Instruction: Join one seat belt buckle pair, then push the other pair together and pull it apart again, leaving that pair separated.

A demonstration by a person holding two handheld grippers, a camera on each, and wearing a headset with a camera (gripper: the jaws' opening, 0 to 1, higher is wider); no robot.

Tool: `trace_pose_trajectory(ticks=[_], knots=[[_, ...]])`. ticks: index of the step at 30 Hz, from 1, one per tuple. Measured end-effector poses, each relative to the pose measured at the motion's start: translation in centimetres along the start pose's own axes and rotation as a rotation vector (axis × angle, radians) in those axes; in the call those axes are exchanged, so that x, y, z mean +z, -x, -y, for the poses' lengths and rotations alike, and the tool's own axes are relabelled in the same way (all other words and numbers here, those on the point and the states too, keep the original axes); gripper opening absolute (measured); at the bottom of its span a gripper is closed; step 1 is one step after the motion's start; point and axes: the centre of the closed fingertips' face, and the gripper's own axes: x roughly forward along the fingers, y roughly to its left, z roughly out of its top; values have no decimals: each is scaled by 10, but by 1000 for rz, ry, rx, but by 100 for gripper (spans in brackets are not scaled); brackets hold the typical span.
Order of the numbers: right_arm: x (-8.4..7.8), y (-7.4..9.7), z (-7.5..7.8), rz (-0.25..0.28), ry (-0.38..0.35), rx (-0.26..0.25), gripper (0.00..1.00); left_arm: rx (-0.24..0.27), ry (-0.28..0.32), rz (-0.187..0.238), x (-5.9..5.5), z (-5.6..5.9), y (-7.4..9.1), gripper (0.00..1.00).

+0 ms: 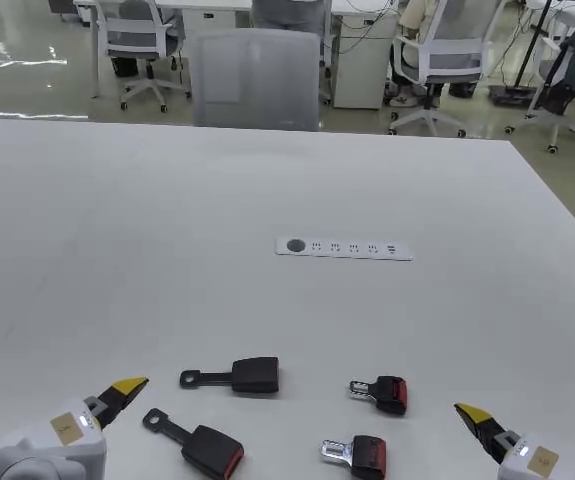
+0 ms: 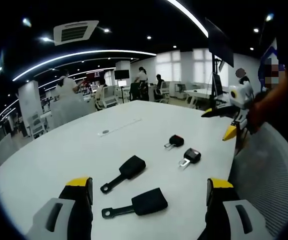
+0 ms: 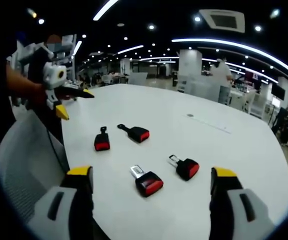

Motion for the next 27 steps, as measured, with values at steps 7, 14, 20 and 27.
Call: trace_pose_trajectory(ticks=[7,14,20,27], knots=[[3,2,-1,7,0,-1,98,-3,-1,0,1,2,0,96],[2,2,-2,4,-1,1,98,-7,0,-5,-1,2,1,96],[1,2,-3,-2,0,6,98,-13,-5,-10,-1,2,0,96],[1,1,-4,-7,5,15,97,-19,-9,-12,-1,-1,-2,96]])
